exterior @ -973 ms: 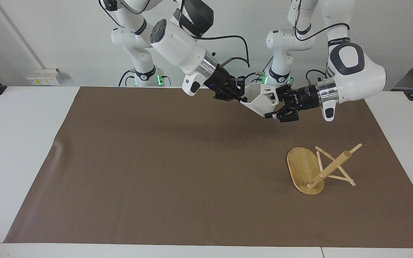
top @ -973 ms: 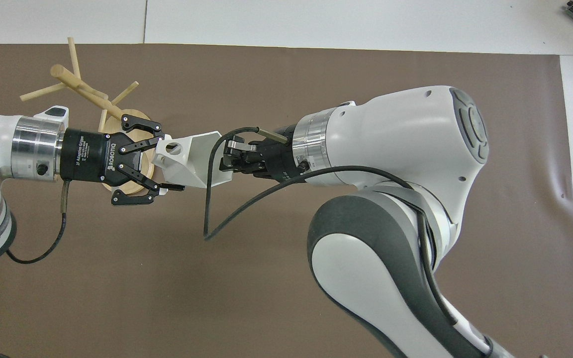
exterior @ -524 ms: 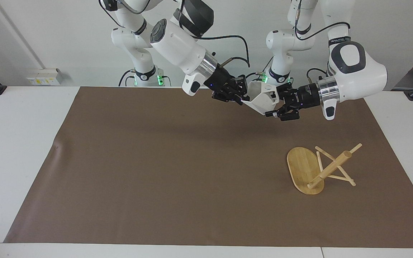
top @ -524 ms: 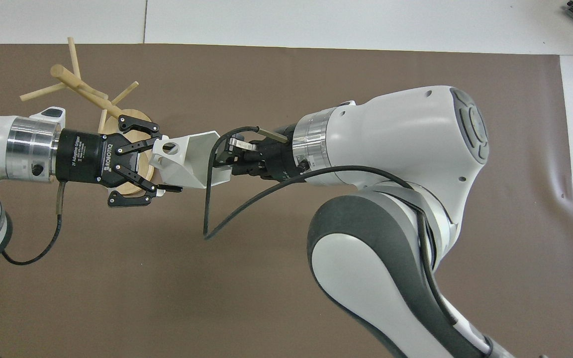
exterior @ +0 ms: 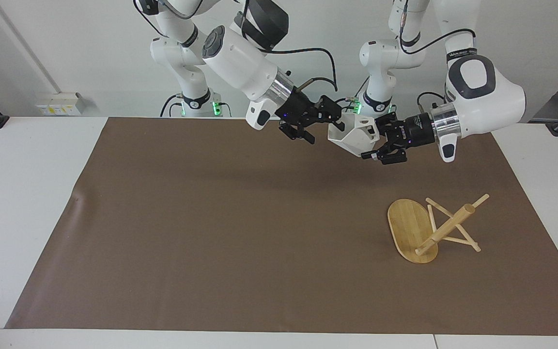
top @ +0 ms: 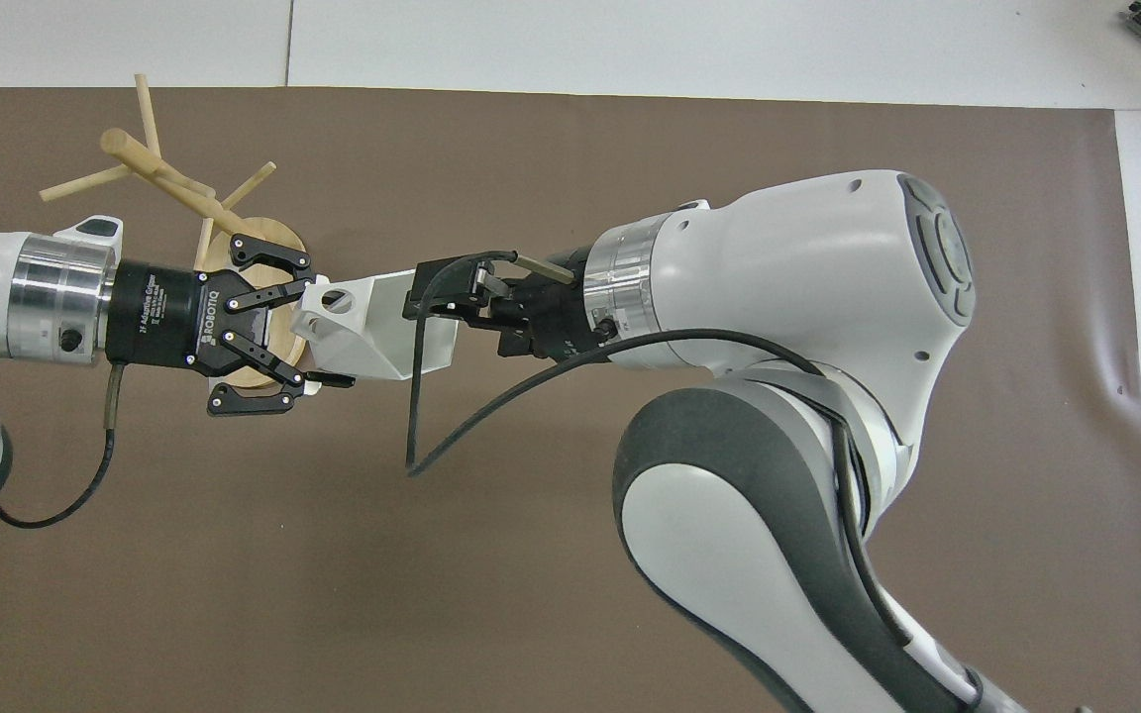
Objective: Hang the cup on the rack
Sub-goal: 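Grasp the mug's far end with the left gripper near the right gripper, then open the right gripper and withdraw it while the left gripper holds the mug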
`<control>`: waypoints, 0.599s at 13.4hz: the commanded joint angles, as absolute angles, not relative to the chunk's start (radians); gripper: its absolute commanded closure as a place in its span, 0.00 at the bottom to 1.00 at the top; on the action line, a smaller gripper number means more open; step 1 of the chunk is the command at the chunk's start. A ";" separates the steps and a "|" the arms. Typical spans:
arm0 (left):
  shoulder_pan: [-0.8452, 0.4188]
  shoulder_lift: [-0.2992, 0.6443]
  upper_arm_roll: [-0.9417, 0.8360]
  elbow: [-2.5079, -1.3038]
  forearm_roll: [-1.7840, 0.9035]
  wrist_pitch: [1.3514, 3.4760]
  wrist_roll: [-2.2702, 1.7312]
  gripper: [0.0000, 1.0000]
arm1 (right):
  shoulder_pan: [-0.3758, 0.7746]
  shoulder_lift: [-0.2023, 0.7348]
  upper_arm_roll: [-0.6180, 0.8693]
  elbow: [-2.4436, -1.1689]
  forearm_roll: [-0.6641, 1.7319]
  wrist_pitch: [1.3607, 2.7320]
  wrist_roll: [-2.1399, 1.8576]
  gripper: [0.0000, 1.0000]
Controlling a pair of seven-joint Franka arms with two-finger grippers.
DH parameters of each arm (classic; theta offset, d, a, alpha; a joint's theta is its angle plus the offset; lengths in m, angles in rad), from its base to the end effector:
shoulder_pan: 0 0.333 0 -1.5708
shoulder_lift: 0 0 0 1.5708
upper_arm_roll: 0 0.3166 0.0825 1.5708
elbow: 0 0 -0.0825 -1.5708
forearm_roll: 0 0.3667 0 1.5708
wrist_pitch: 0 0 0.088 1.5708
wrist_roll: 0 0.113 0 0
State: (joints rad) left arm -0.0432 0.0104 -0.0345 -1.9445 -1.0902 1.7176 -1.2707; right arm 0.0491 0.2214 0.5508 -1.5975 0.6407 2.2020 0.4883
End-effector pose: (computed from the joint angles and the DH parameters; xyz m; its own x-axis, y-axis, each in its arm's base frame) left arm 0.5272 -0.1290 0.5066 -0.0015 0.4812 -0.8766 0.9946 -0.0902 -0.0512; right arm 0.5379 0.3546 0.5711 0.9818 -0.1630 -0.0977 -0.1836 -0.6807 -0.7092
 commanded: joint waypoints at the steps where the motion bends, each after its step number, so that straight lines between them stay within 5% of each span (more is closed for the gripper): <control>1: -0.040 -0.015 -0.035 -1.968 -1.074 1.756 -1.328 1.00 | 0.043 0.227 0.557 -1.594 0.641 2.214 0.500 0.00; 8: -0.035 -0.014 -0.035 -1.970 -0.896 1.822 -1.489 1.00 | 0.038 0.215 0.483 -1.575 0.595 2.198 0.447 0.00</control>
State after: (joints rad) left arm -0.0421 0.0104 -0.0323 -1.9447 -0.9546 1.7835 -1.4367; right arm 0.0454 0.2203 0.5020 -1.5820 0.6177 2.2023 0.4780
